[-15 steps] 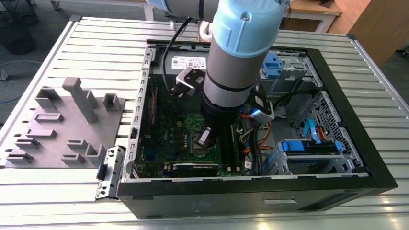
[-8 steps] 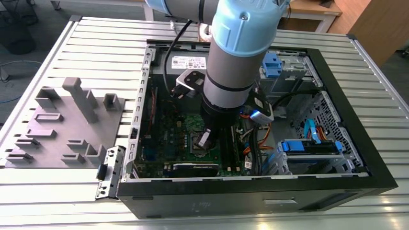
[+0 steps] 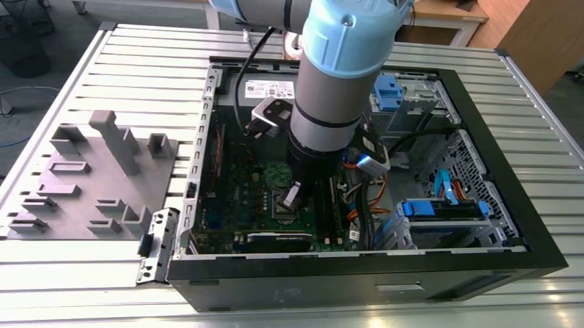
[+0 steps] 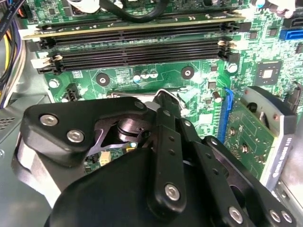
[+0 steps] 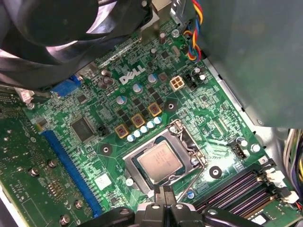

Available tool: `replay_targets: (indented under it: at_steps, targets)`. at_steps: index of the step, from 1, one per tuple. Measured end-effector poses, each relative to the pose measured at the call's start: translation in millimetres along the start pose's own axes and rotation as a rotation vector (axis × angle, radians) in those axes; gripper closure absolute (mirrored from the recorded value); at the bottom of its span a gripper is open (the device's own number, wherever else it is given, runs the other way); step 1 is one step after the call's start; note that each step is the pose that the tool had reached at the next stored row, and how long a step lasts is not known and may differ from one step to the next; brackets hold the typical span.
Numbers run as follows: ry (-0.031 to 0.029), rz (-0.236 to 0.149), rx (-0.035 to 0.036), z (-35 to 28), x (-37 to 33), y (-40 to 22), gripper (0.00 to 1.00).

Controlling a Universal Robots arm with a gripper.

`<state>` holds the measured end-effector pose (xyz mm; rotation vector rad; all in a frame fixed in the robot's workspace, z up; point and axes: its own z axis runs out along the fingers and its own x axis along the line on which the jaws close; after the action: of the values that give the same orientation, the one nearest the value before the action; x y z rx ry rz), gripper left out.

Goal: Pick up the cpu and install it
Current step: 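Install the first cpu locking lever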

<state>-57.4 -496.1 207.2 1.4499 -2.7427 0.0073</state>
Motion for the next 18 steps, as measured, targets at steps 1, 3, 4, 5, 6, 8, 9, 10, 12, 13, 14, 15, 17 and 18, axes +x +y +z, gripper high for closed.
replay_targets:
  at_steps: [1, 3, 4, 5, 6, 8, 9, 10, 12, 13, 14, 15, 17, 18]
  targets:
    - [0.0001, 0.0, 0.0, 0.0, -0.5, 0.3, 0.89]
    - [-0.0002, 0.0, -0.0001, 0.0, -2.0, 1.4, 0.89]
    - [-0.0001, 0.0, 0.0, 0.0, -2.5, 1.7, 0.89]
    - [-0.0002, 0.0, -0.0001, 0.0, -2.6, 1.7, 0.89]
    - [-0.0002, 0.0, -0.0001, 0.0, -2.7, 1.8, 0.89]
    - [-0.0002, 0.0, -0.0001, 0.0, -2.8, 1.9, 0.89]
    - [-0.0001, 0.0, -0.0001, 0.0, -2.8, 1.9, 0.89]
    - [-0.0001, 0.0, -0.0001, 0.0, -2.9, 2.0, 0.89]
    - [-0.0001, 0.0, -0.0001, -0.4, -2.9, 2.0, 0.89]
    - [-0.0001, 0.0, -0.0001, -1.0, -2.9, 2.0, 0.89]
    - [-0.0005, 0.0, -0.0002, -2.1, -2.9, 2.1, 0.89]
    - [-0.0005, 0.0, -0.0003, -3.6, -2.9, 2.1, 0.89]
    - [-0.001, 0.0, -0.0004, -6.9, -2.8, 2.2, 0.89]
    - [-0.0007, 0.0, -0.0002, -8.8, -2.7, 2.2, 0.89]
